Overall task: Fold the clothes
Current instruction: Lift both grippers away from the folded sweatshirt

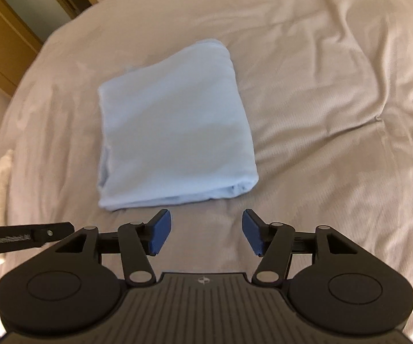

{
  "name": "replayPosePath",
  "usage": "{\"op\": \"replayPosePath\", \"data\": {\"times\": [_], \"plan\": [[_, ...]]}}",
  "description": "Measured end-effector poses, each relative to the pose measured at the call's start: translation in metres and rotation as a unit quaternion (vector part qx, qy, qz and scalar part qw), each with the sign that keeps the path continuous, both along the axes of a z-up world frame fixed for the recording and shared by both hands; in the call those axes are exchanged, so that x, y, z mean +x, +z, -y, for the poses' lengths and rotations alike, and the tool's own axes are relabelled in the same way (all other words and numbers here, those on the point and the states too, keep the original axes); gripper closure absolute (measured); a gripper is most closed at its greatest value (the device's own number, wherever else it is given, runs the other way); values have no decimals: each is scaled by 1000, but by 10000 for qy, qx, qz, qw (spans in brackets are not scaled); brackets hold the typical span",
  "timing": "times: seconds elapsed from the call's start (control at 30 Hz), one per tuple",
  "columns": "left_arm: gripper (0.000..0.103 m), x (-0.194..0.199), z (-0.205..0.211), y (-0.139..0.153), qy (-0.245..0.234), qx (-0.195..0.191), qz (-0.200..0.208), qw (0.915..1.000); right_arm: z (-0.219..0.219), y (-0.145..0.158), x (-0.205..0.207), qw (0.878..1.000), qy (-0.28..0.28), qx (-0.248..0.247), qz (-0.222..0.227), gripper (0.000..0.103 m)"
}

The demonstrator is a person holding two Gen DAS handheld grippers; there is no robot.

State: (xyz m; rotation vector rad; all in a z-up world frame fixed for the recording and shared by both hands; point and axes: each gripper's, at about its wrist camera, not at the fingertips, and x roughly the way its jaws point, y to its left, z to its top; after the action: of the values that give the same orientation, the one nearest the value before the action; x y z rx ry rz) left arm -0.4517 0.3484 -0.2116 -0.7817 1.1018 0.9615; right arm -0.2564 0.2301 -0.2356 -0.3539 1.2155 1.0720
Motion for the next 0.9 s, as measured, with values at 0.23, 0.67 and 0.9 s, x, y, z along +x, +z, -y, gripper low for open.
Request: {"op": "replayPosePath", "data": {"times": [0.23, 0.67, 0.9], "plan": [[70, 4, 46, 28, 61, 201, 42, 9998, 45, 29, -3, 9998, 154, 97, 120, 36], [66, -7, 75, 27, 113, 265, -36, 9996, 65, 25, -12, 9990, 312, -215, 224, 35], [61, -14, 72, 18, 128, 303, -121, 9994, 56, 21, -19, 9982, 366, -331, 336, 35]]}}
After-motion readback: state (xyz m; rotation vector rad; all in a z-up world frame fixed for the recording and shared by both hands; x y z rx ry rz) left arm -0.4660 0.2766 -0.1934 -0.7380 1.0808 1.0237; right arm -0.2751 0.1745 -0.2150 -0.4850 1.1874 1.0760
